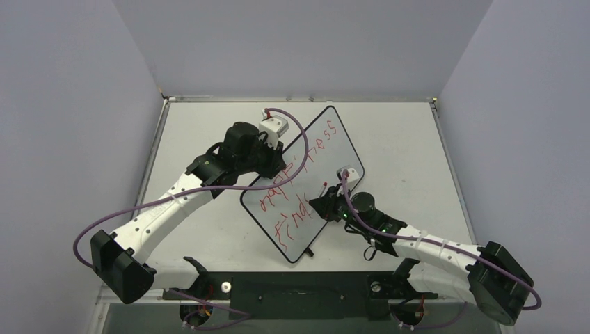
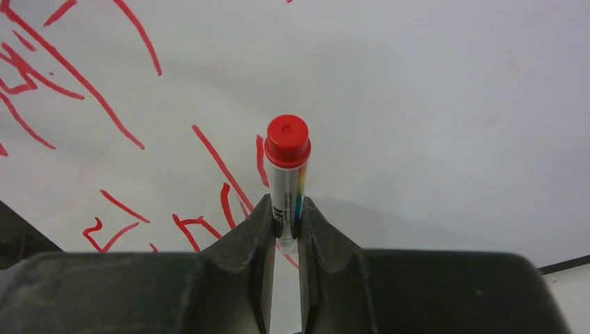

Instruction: Write a sentence on the whiteboard

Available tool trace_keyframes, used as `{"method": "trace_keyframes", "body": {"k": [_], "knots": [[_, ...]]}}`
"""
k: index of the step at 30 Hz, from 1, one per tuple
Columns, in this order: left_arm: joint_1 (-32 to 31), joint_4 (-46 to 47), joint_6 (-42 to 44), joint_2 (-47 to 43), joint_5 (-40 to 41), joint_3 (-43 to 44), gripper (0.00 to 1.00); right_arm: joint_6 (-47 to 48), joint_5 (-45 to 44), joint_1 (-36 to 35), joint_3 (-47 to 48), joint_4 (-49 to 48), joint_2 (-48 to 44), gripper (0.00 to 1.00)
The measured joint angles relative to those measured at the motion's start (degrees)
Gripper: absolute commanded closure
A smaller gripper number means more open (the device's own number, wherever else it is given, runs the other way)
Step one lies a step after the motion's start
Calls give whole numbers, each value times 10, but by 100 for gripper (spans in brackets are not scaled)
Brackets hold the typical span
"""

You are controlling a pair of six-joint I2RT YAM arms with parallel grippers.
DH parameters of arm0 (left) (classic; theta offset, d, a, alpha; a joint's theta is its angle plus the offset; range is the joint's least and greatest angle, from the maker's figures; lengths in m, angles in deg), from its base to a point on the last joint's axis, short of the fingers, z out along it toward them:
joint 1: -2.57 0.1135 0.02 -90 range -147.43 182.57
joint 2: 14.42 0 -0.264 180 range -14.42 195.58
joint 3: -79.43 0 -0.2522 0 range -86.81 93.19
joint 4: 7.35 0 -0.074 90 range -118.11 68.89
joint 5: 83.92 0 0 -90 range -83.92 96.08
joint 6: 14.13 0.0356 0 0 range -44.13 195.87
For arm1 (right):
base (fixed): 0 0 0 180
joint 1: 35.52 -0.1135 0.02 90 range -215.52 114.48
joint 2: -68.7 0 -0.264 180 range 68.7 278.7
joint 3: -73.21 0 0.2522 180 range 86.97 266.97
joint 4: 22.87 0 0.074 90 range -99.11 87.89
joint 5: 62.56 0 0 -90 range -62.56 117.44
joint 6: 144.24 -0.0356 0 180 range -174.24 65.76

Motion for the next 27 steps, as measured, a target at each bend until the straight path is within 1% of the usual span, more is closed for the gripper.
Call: {"method": "trace_keyframes", "body": {"k": [6, 10, 16, 21, 27], "knots": [[0, 0, 0, 0, 0, 0, 100, 3, 9, -16, 3, 0, 10, 100], [0, 0, 0, -1, 0, 0, 100, 9, 9, -18, 13, 20, 0, 100], [-1, 0, 0, -1, -1, 0, 100, 24, -1, -19, 30, 94, -71, 100], [-1, 0, 0, -1, -1, 0, 100, 40, -30, -21, 47, 165, -146, 100], [-1, 0, 0, -1, -1, 0, 100, 50, -74, -21, 51, 198, -184, 100]]}}
